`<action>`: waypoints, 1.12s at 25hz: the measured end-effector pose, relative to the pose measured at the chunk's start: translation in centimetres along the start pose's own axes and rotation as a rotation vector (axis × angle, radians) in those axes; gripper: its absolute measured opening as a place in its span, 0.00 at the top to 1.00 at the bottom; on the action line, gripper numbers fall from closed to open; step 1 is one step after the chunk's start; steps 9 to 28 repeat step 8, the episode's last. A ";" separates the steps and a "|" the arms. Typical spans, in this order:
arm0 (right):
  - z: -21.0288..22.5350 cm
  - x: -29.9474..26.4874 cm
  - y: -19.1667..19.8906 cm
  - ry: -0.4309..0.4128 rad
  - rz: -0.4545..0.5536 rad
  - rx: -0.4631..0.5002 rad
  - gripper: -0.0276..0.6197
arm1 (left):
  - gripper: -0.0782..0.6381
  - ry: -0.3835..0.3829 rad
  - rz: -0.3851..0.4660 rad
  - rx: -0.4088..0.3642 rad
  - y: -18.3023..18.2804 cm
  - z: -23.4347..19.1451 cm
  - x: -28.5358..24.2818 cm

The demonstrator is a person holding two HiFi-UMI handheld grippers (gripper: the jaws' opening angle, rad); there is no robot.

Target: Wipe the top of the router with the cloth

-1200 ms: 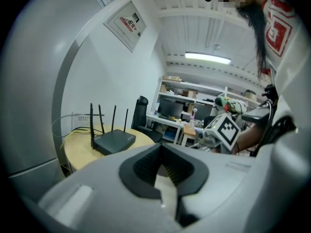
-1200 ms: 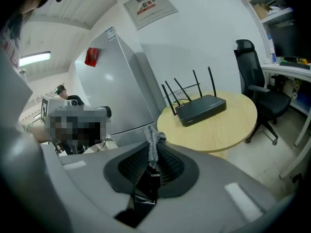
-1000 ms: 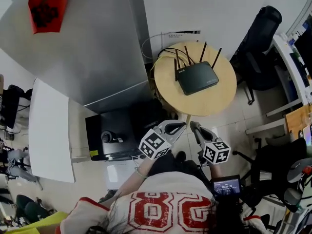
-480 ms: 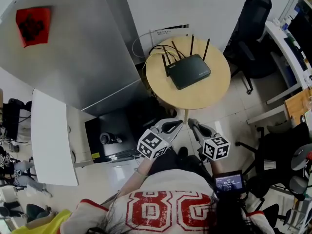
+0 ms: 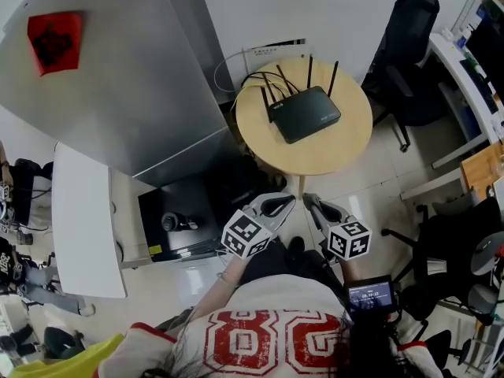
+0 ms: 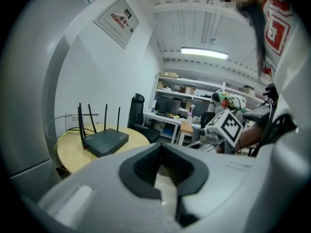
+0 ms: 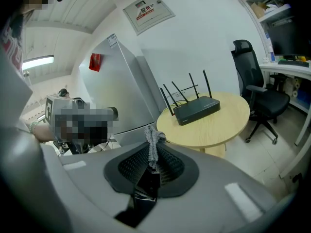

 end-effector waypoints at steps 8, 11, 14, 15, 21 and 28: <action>0.0 0.0 0.2 -0.009 -0.007 0.007 0.89 | 0.90 -0.022 -0.009 -0.013 0.1 0.0 0.2; 0.0 0.0 0.2 -0.009 -0.007 0.007 0.89 | 0.90 -0.022 -0.009 -0.013 0.1 0.0 0.2; 0.0 0.0 0.2 -0.009 -0.007 0.007 0.89 | 0.90 -0.022 -0.009 -0.013 0.1 0.0 0.2; 0.0 0.0 0.2 -0.009 -0.007 0.007 0.89 | 0.90 -0.022 -0.009 -0.013 0.1 0.0 0.2; 0.0 0.0 0.2 -0.009 -0.007 0.007 0.89 | 0.90 -0.022 -0.009 -0.013 0.1 0.0 0.2; 0.0 0.0 0.2 -0.009 -0.007 0.007 0.89 | 0.90 -0.022 -0.009 -0.013 0.1 0.0 0.2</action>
Point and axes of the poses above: the fingertips, and each gripper's own axes: x backward along the fingers, z to its right, y out of its underside, the point moved 9 cm from there along x, backward along the fingers, and after that the axes turned 5 degrees about y, right-handed, at the moved point
